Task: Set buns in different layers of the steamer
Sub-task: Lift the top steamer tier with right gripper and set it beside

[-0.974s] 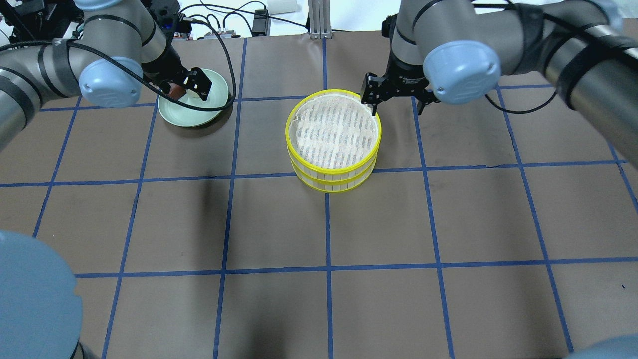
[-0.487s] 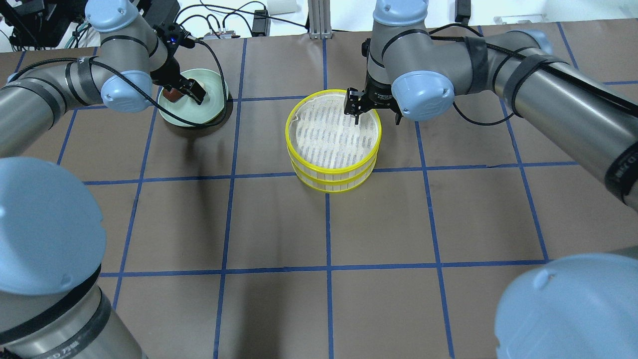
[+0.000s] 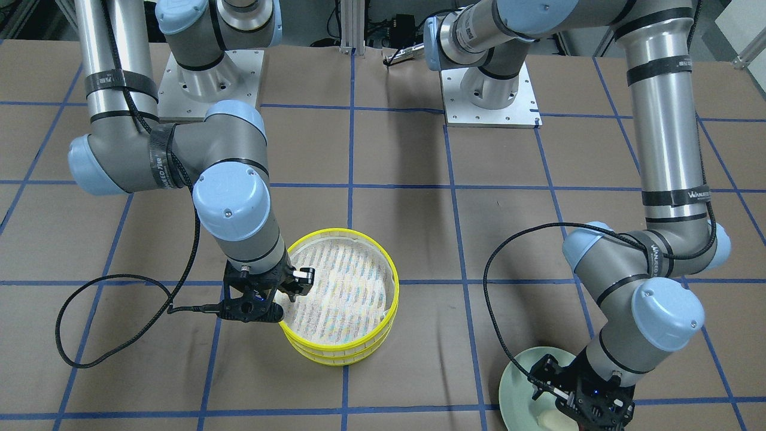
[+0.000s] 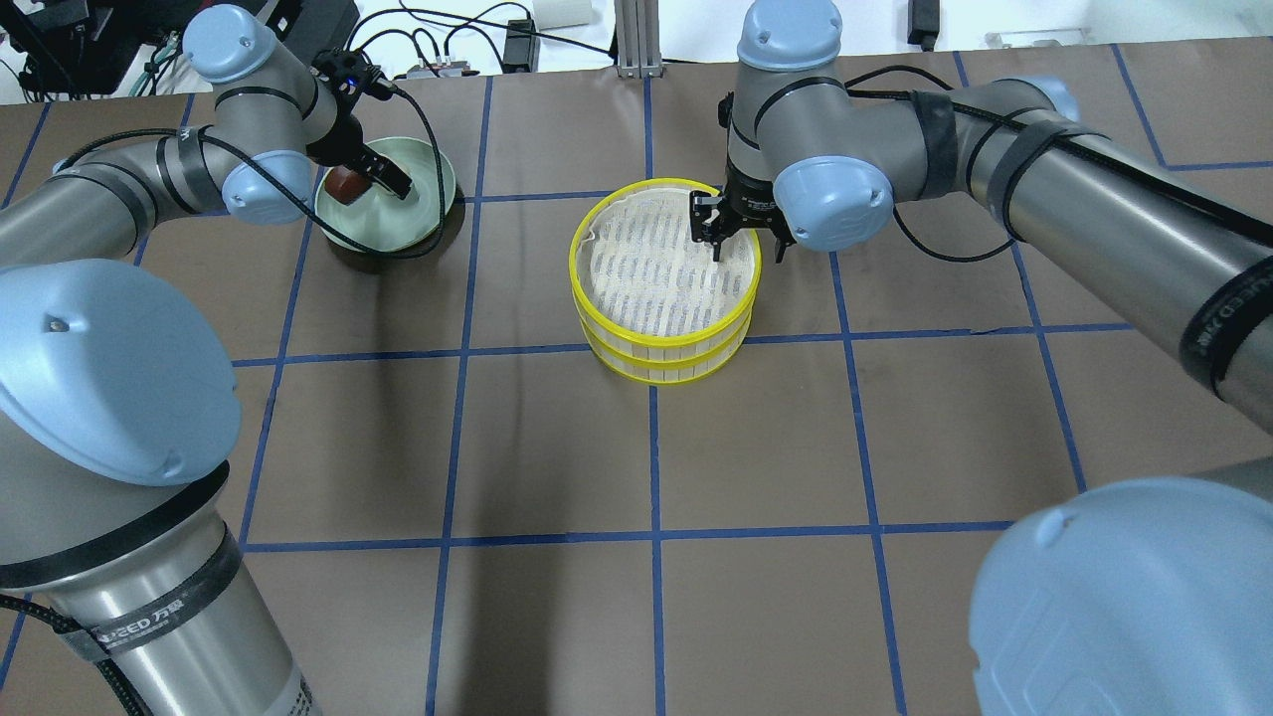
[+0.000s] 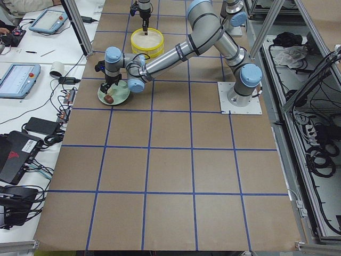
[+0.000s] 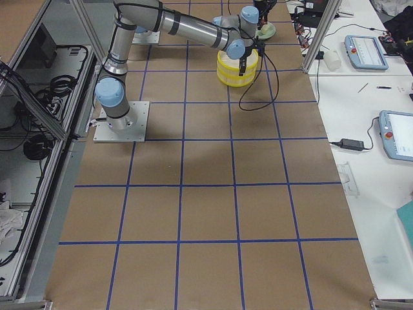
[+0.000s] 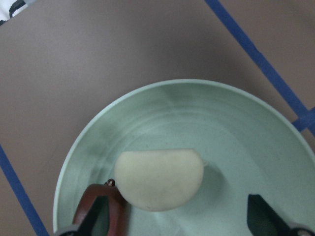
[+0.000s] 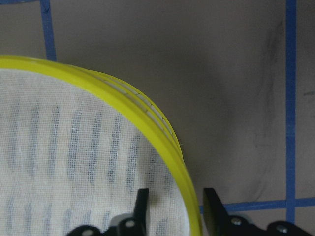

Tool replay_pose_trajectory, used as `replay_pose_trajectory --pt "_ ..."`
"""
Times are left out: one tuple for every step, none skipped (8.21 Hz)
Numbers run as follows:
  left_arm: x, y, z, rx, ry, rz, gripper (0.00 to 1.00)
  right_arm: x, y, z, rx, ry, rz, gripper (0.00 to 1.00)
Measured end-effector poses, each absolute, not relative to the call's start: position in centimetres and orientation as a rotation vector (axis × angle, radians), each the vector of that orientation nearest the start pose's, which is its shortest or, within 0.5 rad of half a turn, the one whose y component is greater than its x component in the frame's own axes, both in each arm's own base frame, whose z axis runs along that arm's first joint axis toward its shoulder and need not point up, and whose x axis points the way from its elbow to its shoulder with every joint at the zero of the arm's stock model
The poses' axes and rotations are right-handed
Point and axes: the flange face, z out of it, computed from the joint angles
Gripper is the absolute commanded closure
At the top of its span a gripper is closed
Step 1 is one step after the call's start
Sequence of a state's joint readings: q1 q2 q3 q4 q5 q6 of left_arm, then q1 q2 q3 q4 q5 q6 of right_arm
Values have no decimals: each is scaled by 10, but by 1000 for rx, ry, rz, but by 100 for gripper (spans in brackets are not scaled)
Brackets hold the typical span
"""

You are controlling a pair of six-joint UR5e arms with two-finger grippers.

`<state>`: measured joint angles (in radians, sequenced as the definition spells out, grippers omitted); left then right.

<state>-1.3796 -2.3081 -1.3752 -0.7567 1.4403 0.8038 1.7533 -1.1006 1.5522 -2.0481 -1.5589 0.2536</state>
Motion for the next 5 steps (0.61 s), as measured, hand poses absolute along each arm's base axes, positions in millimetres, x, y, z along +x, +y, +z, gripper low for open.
replay_pose_trajectory --pt "-2 -761 202 985 2934 -474 0 249 -612 276 106 3127 -40 100" --pt "-3 -762 194 1003 2939 -481 0 246 -612 280 101 3131 -48 100" --pt "-4 -764 189 1012 2943 -486 9 241 -611 290 99 3142 -59 100" --pt "-4 -766 187 1016 2945 -494 51 232 -608 307 101 3151 -63 100" --pt "-4 -768 186 1021 2950 -503 90 213 -605 327 110 3155 -51 100"
